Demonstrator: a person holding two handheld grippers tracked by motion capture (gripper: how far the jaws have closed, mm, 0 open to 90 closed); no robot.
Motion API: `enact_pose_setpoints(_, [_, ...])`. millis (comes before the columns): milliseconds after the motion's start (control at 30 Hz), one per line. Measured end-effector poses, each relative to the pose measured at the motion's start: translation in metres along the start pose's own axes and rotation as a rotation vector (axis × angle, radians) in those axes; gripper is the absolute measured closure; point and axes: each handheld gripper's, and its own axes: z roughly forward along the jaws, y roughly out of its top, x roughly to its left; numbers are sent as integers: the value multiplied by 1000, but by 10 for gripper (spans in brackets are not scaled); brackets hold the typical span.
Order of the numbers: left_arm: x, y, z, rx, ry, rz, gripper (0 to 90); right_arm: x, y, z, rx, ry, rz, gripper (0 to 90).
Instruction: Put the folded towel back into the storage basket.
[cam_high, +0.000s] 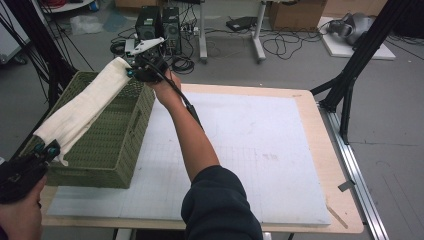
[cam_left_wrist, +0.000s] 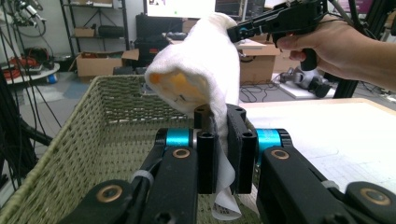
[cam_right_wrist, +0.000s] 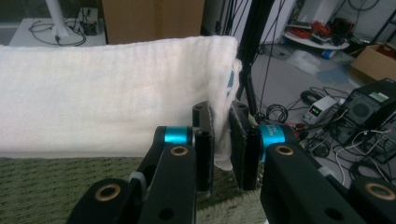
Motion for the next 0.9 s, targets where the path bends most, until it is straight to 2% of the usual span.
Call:
enact_pose_setpoints(233, [8,-3,-2,17,33,-20,830,6,6,17,12,6,-6,811])
enact_pose_setpoints(333, [14,-6,0,41,57,-51,796,10,6,26,16,-10,-2,805])
enact_pose_setpoints(367, [16,-7,1,58,87,-59,725,11,5,29,25,-23,2,780])
enact_pose_setpoints(433, [20,-8,3,71,144,-93,465,12,1,35,47,-53,24,608])
enact_pose_setpoints(467, [21,-9,2,59,150,-103,404,11,-1,37,53,-52,39,588])
enact_pose_setpoints(533, [22,-7,-1,41,159,-101,388,11,-3,36,57,-22,47,585])
enact_pose_setpoints(700, [17,-5,0,24,139,-82,382,11,-4,25,40,2,42,578])
enact_pose_setpoints(800, [13,-4,2,15,108,-74,365,8,-4,13,28,4,42,562])
enact_pose_setpoints(900, [8,-2,4,1,59,-79,326,4,-5,-3,14,18,46,538])
